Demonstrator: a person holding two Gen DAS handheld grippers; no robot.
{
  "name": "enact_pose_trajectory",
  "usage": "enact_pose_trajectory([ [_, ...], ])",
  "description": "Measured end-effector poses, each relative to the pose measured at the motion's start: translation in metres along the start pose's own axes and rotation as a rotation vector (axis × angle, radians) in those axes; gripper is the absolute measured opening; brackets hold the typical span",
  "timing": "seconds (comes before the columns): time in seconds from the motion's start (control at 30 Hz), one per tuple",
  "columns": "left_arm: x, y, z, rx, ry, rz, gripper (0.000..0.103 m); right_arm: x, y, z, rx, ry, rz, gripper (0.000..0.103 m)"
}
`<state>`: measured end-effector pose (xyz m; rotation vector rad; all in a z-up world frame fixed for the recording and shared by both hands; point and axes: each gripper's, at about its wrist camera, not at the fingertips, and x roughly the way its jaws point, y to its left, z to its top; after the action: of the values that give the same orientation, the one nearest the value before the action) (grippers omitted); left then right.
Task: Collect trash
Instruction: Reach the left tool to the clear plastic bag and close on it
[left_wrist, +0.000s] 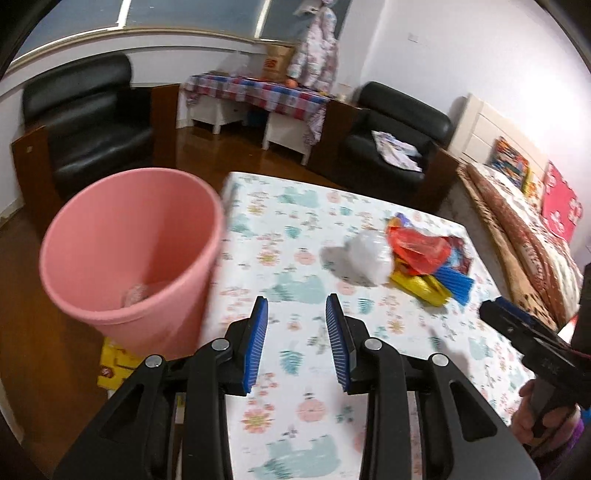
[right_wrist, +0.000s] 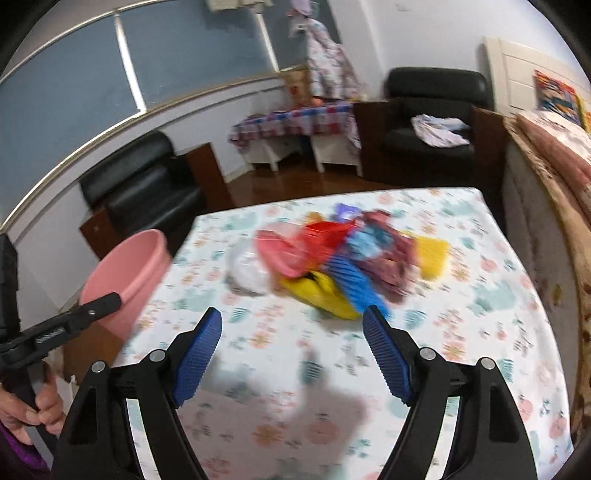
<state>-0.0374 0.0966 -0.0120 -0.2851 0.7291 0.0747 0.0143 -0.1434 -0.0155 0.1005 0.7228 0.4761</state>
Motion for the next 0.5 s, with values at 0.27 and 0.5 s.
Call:
enact_pose_trajectory([
  [0.27, 0.016, -0.038, 0.004, 0.098, 0.014, -0.077, 0.033, 0.005, -0.031, -0.005, 0.063, 0.014, -0.031, 0.058],
  [0.5, 0.036, -0.056, 0.015, 0.135, 0.026, -0.103, 0.033, 0.011, -0.044, -0.004, 0.097, 0.015, -0.028, 0.047],
])
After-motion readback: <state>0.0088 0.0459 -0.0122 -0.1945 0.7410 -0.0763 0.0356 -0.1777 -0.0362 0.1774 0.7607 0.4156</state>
